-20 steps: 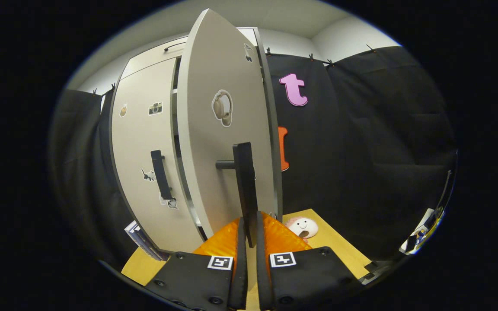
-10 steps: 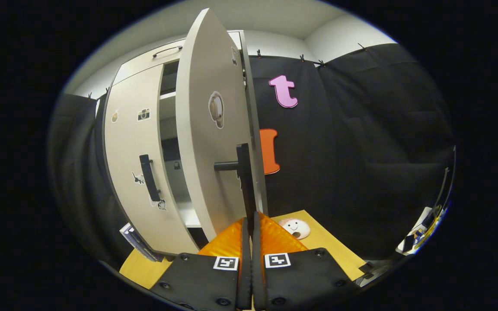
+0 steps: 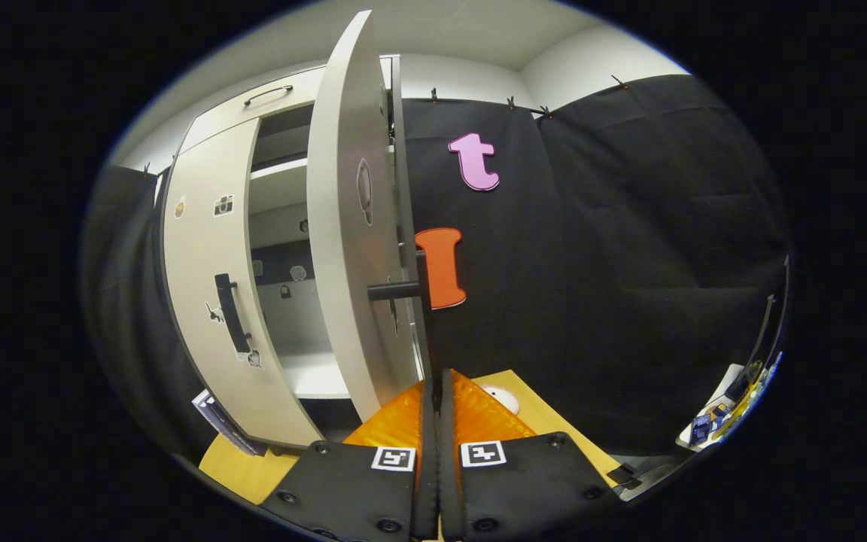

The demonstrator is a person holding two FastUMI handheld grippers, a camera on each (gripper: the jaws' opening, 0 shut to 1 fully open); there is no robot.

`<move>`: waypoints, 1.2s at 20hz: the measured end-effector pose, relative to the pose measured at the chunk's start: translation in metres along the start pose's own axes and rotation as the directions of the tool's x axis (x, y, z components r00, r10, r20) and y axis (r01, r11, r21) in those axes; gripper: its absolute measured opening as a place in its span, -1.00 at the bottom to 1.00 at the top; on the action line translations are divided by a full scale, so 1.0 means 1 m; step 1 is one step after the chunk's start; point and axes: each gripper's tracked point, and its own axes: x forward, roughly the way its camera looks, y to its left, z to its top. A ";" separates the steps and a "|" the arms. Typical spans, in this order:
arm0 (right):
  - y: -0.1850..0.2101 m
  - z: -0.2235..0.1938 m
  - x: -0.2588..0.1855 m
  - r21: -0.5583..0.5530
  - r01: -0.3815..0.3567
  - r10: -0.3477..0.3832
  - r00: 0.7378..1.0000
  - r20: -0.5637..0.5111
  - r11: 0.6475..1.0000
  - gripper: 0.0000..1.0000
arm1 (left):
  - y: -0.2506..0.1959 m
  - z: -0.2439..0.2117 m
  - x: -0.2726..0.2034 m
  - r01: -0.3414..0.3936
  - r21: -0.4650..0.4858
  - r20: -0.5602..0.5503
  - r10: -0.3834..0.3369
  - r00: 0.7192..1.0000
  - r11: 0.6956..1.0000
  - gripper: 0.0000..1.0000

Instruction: Open the right door of the double-door shoe cabinet with the right hand, and open the left door with the left hand.

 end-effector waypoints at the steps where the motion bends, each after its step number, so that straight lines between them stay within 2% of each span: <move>1: -0.004 0.000 0.001 0.001 0.009 -0.009 1.000 0.003 1.000 -0.82 | -0.003 0.002 0.002 0.000 0.005 0.004 0.000 1.000 1.000 0.89; 3: -0.013 0.002 0.001 0.003 0.023 -0.023 1.000 0.010 1.000 -0.81 | -0.006 0.004 0.005 -0.001 0.012 0.009 0.001 1.000 1.000 0.89; 8: -0.011 0.001 -0.003 0.032 0.003 -0.004 1.000 0.016 0.999 -0.83 | -0.024 0.003 0.020 0.024 0.028 -0.005 -0.024 1.000 0.999 0.89; 11: -0.017 0.001 -0.005 0.025 0.026 -0.026 0.999 0.025 0.999 -0.82 | -0.031 0.005 0.037 0.027 0.041 0.006 -0.028 1.000 0.999 0.89; 21: -0.042 0.002 -0.023 0.080 0.090 -0.092 0.996 0.021 0.993 -0.80 | -0.069 0.046 0.135 0.071 -0.028 0.079 -0.068 0.995 0.997 0.89; 22: -0.043 0.003 -0.025 0.078 0.090 -0.091 0.996 0.021 0.993 -0.74 | -0.073 0.051 0.145 0.075 -0.025 0.085 -0.073 0.994 0.997 0.84; 24: -0.052 0.005 -0.028 0.071 0.111 -0.113 0.993 0.030 0.991 -0.55 | -0.084 0.061 0.161 0.097 -0.016 0.093 -0.096 0.991 0.995 0.89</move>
